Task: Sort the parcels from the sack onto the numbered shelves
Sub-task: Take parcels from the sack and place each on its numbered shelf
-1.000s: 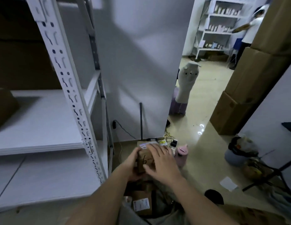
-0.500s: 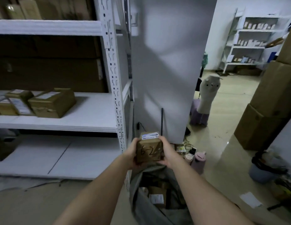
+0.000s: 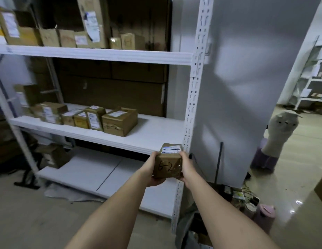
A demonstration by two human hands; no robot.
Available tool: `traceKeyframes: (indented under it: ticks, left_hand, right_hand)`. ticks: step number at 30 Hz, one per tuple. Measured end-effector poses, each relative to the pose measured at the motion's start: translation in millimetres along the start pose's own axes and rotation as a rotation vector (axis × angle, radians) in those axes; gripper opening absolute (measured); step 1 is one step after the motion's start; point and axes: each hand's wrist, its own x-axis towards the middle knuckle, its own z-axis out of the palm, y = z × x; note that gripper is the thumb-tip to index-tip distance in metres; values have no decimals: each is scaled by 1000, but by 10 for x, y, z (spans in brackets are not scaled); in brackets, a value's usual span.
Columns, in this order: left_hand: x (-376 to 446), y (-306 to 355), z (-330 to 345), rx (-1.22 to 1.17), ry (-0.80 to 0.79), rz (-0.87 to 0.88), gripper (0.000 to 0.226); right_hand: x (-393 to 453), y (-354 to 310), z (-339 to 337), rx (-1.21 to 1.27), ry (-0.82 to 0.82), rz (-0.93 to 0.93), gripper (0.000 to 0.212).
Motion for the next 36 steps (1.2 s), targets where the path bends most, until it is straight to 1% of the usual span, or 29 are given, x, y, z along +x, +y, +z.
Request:
traceKeyframes:
  ticks: [4,5,7,11,13,18,21,25,28,30,33,34,36]
  left_hand:
    - [220,399,-616,101,12,56,35]
    - [290,507,-800,140,22,59,35]
    - [409,694,-1117,208,45,57,35]
    - [630,1004,-1593,288,63,74,33]
    - [728,1129,-1774,299,60,81,31]
    - [1099,1408,-2074,290,36,87,29]
    - [1370,1547,-2148,262,41,110,40]
    - [1711,1709,-2195,280,36,107,46]
    - [1927,1839,-2234,348,25,68,46]
    - [2086,1906,-2256,363,21,54,44]
    - [2305,1982,-2293,366,15,28,41]
    - [2373,1991,-2312,368,13,22,39]
    - [2529,2036,-2343,376,3,6,34]
  right_hand:
    - [151,72,754,68,37,0,59]
    - [179,94,961,89,36,8,59]
    - [244,155,1310,112,46,15,50]
    - [399,239,1856,111,60,60,58]
    - [476,240,2077,93,58,78,56]
    - [884,276,2474,71,65,60,51]
    - [1207,314,2680,95,97,9,46]
    - [1581,290,2875,115,175,-33,29]
    - [1803,249,2975,111,187,-68,24]
    - [1921,253,3028,113,175,-75,25]
    - [2093,311,3079,65,162,-76,43]
    - [2124,318,3090,58,162,-83,41]
    - [2251,338,3107,37,189,-85,27]
